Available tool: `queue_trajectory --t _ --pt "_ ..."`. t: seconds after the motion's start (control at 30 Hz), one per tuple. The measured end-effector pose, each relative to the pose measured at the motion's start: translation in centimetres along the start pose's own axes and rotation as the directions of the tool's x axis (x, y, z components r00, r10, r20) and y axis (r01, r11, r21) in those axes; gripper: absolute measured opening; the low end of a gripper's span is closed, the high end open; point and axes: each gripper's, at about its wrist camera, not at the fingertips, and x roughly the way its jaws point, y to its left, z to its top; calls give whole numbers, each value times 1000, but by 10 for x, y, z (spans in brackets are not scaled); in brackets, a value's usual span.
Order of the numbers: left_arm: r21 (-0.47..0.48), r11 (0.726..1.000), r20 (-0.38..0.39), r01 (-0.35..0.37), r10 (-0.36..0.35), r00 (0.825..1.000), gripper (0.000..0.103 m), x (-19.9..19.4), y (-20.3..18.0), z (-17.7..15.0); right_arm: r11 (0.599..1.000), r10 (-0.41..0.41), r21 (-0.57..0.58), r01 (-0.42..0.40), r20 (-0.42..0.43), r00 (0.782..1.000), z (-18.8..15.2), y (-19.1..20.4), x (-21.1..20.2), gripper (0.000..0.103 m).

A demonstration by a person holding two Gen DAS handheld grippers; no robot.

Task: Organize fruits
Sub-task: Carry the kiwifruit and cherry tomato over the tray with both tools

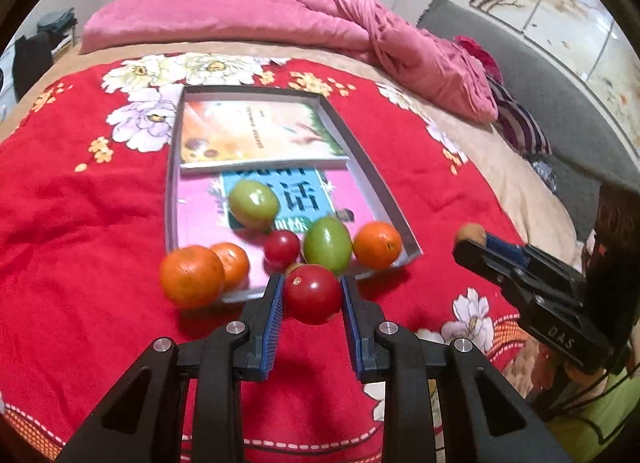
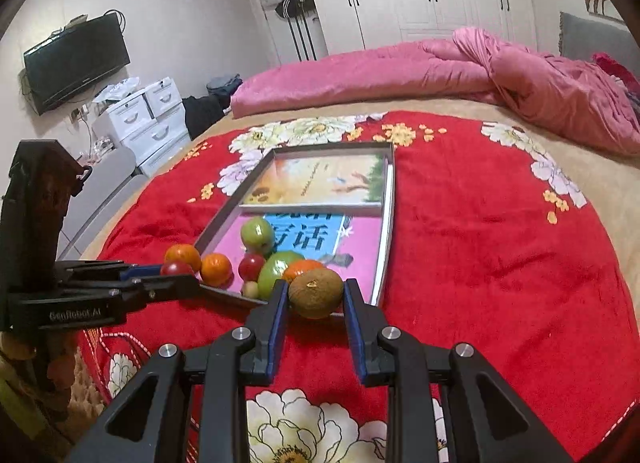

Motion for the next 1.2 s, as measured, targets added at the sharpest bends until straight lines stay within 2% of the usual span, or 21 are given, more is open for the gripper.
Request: queue_trajectory --t 0.27,0.53,0.93,1.2 --pt "-45 999 36 -11 13 999 29 0 11 16 1000 -21 -2 21 33 999 14 -3 -2 28" --pt "-47 999 41 -13 15 999 29 10 9 25 999 -35 -1 35 57 998 25 -8 3 28" --pt "-36 999 6 -31 32 999 29 34 6 22 997 -71 -13 71 -4 997 15 -16 27 28" --pt "-11 999 -16 -52 52 999 29 46 4 18 993 -103 -60 99 -63 993 4 -17 45 28"
